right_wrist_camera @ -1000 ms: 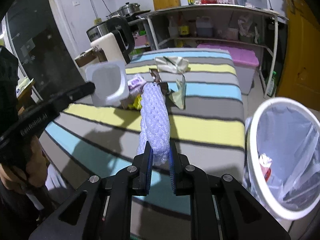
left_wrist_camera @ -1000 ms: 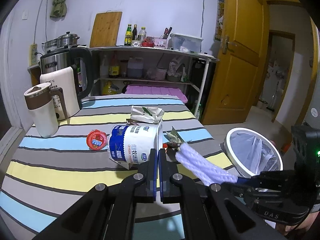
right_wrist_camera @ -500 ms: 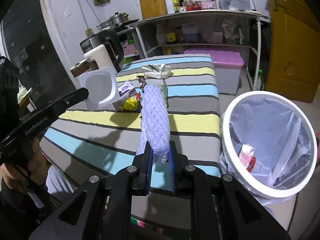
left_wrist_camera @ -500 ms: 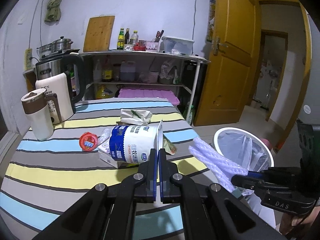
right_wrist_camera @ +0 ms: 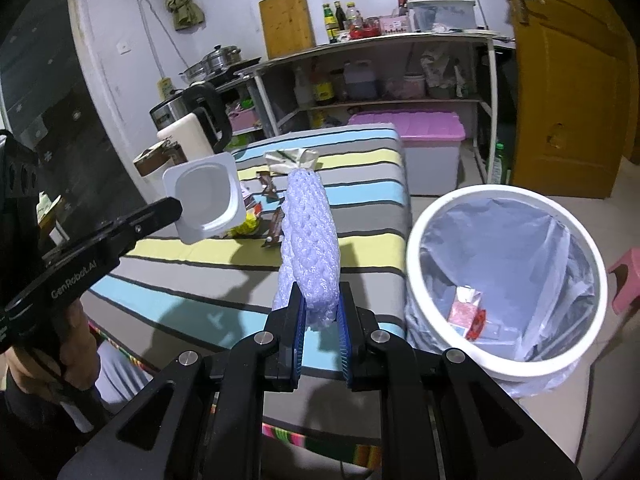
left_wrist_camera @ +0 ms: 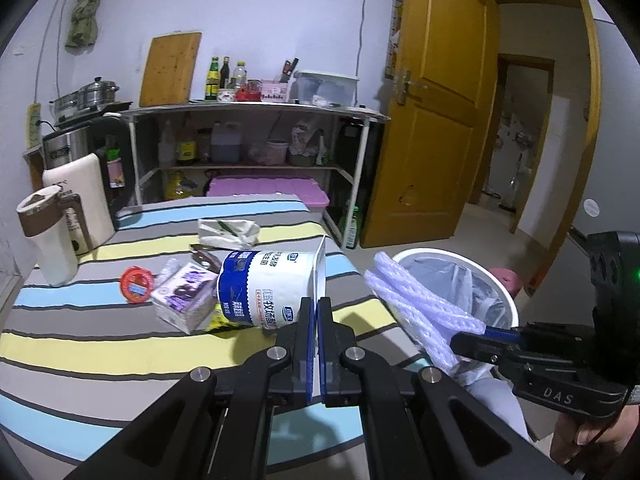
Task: Collect trash
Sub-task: 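Carry the foam net and yogurt tub over the bin and open both tools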
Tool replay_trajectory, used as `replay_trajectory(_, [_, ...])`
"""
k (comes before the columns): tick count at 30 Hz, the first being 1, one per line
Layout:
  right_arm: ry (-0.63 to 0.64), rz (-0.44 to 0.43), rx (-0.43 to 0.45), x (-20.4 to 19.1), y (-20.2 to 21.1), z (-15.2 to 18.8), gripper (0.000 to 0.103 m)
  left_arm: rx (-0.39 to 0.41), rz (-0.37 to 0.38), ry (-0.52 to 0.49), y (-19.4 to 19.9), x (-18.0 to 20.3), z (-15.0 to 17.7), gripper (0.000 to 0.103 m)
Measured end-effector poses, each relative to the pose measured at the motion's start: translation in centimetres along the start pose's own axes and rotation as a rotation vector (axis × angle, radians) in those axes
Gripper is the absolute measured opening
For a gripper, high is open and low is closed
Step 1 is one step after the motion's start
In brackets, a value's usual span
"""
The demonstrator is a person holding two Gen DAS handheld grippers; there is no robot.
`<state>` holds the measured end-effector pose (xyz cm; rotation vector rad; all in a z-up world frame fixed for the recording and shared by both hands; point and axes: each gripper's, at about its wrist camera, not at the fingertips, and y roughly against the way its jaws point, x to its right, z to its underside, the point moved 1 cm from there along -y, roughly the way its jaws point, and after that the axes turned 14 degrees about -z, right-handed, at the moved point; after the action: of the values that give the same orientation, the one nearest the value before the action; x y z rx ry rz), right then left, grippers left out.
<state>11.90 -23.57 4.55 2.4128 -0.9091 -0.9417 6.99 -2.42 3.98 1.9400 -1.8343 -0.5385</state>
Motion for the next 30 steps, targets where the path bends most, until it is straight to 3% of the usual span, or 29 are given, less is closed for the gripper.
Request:
replay_trajectory(17, [-0.076,0.117,0.078,4.7,3.8,0.1,0.016,-0.036,0.12,-0.057,-1.8,5.6,0.0,0.001])
replay_trajectory(30, [-0.171,0.198,0.082,9.5,4.5,0.8,0.016,-0.079,0.228,-0.138,-5.3,11.0,-0.2,0.001])
